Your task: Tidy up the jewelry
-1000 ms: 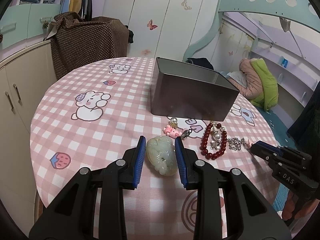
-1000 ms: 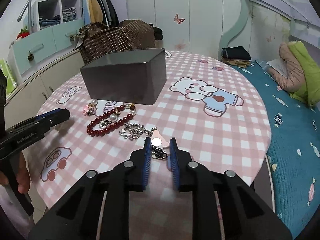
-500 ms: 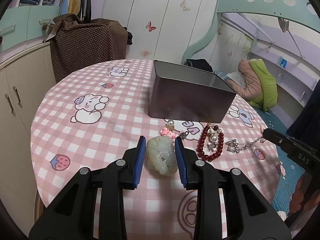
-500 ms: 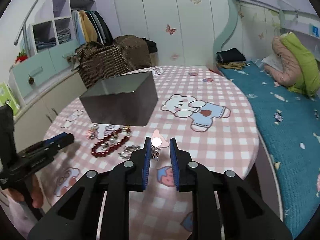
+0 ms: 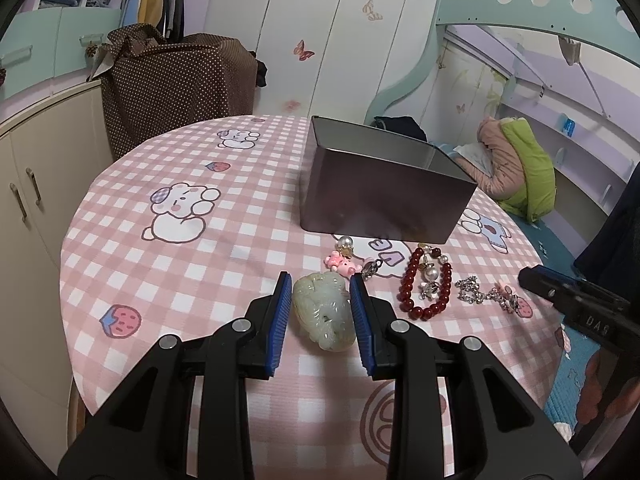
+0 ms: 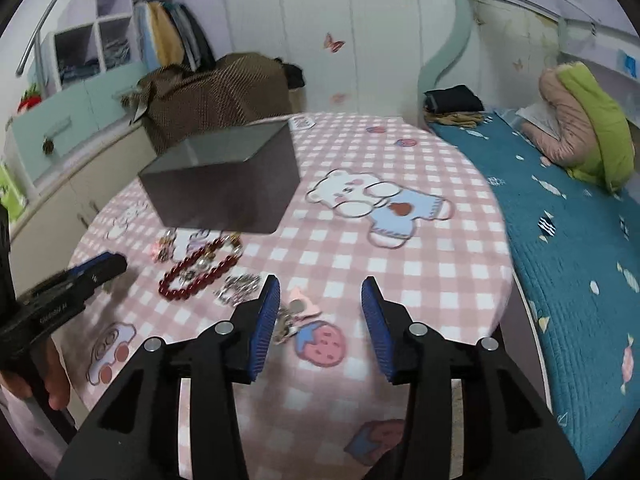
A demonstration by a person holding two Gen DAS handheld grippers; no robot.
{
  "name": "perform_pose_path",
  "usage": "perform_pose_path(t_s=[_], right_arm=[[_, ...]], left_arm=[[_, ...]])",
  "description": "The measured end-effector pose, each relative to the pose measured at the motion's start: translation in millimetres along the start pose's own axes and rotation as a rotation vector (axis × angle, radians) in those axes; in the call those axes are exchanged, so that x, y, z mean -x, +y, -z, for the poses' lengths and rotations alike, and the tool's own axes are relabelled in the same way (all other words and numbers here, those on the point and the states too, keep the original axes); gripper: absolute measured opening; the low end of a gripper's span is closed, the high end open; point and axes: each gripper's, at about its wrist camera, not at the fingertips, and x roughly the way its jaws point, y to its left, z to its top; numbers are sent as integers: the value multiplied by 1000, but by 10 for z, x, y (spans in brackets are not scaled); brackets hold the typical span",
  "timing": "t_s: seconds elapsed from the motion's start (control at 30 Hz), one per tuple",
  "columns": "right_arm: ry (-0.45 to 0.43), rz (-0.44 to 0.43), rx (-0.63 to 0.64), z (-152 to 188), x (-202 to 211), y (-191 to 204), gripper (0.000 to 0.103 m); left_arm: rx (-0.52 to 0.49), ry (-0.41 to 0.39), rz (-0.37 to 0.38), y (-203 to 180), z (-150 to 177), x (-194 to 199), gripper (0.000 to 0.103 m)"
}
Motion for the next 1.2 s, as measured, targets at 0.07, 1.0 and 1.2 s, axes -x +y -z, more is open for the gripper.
perform_pose_path(t_s=[0.07, 1.0, 1.2], right_arm=[[28, 13, 35, 40, -73, 88, 37], [-117, -112, -133, -383, 330, -165, 20], [-153, -117, -119, -559, 457, -105, 20]], left_arm=[[-5, 2, 3, -10, 3, -8, 30], [-28, -47, 29, -137, -238, 118, 30], [-45, -76, 42, -232, -418, 225, 30]])
